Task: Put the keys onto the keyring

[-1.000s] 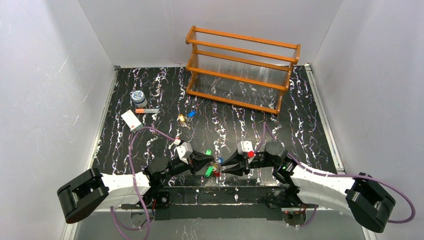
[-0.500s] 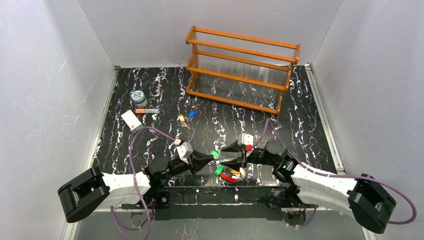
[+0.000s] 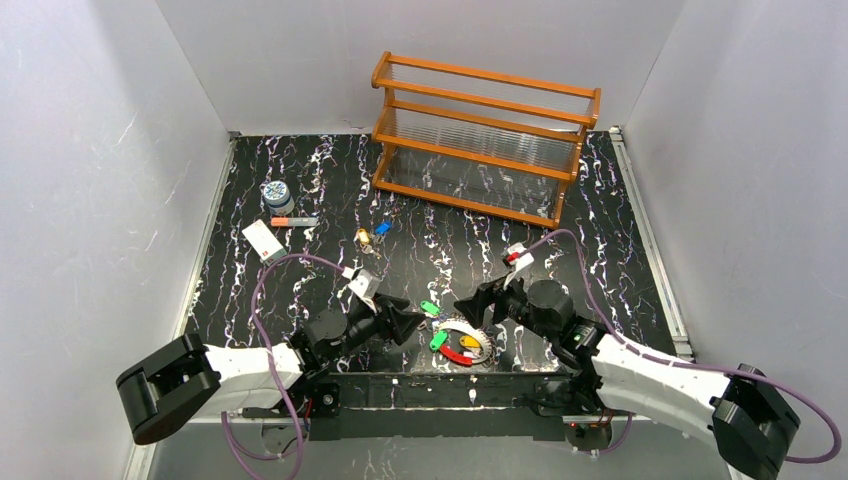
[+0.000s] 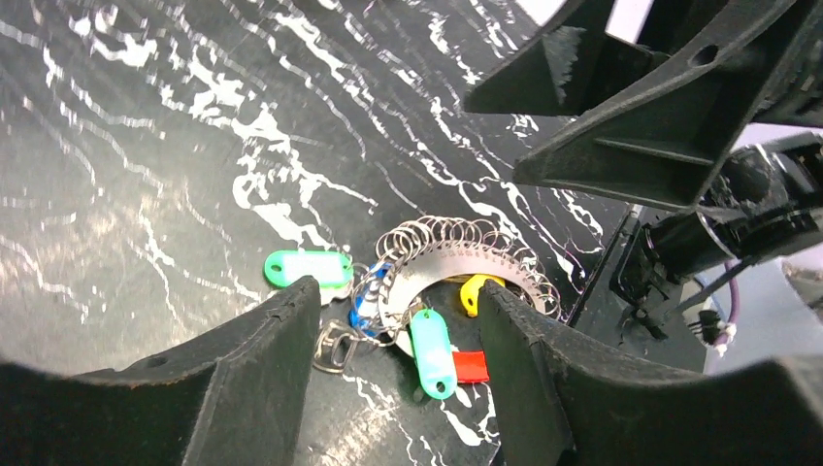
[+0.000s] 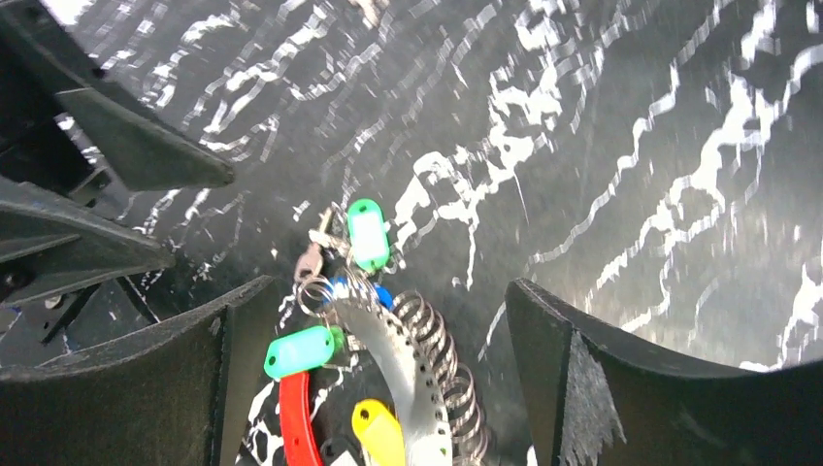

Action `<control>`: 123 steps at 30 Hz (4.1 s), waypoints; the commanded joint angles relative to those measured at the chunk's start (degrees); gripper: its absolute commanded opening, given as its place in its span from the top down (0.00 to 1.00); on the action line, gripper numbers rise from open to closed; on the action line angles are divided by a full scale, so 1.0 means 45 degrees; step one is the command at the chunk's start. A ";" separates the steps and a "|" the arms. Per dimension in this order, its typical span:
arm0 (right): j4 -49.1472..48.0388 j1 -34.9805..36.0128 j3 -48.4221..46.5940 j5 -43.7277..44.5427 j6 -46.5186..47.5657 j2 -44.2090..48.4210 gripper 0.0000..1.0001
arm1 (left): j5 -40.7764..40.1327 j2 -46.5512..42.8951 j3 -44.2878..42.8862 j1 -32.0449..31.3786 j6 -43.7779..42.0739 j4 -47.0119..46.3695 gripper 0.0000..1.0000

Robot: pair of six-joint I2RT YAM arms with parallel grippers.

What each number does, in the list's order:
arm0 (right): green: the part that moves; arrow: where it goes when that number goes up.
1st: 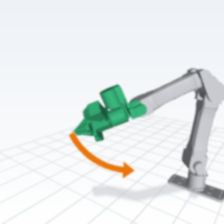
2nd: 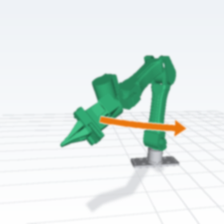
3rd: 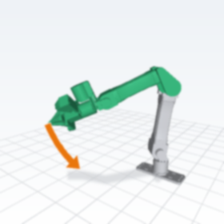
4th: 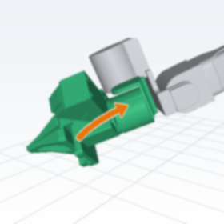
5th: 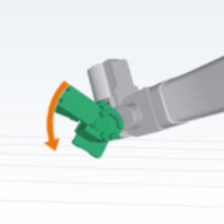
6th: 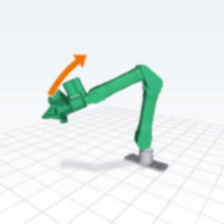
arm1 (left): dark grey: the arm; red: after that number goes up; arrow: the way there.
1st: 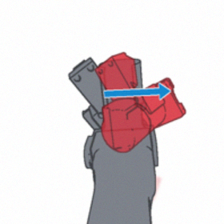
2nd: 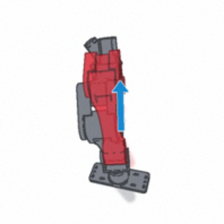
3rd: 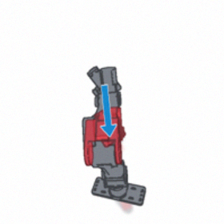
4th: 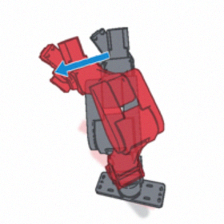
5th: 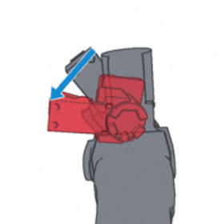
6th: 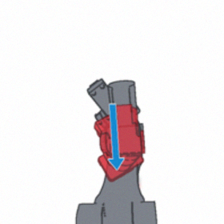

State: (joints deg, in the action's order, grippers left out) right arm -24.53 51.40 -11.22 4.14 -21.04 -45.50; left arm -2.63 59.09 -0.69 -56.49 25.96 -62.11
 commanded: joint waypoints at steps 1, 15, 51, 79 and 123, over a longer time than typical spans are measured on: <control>0.4824 -0.0068 -0.1751 0.1396 -0.3024 -0.0503 0.06 | -0.1339 -0.0057 -0.0633 -0.0049 0.2491 0.2029 0.41; 0.9266 -0.0321 -0.2202 -0.0839 -0.6557 -0.1230 0.23 | 0.1301 0.3793 -0.2186 -0.0047 0.6158 0.3919 0.49; 0.4644 -0.1603 -0.6029 -0.6028 -0.3998 -0.8827 0.21 | -0.1653 0.3828 -0.7143 0.3785 0.0054 1.3605 0.52; 0.5103 -0.1949 -0.7878 -0.5929 -0.1835 -1.0314 0.36 | 0.1013 0.0768 -0.3616 0.3803 0.3564 1.0023 0.53; -0.0409 -0.1110 -0.7321 -1.0652 -0.4878 -1.1377 0.61 | 0.1098 -0.0415 -0.2914 0.3803 0.3576 1.0364 0.56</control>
State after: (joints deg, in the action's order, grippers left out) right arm -21.26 46.76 -44.88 -42.33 -41.67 -100.03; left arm 3.60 57.91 -14.50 -39.16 42.02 -17.30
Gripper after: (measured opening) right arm 0.381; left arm 0.444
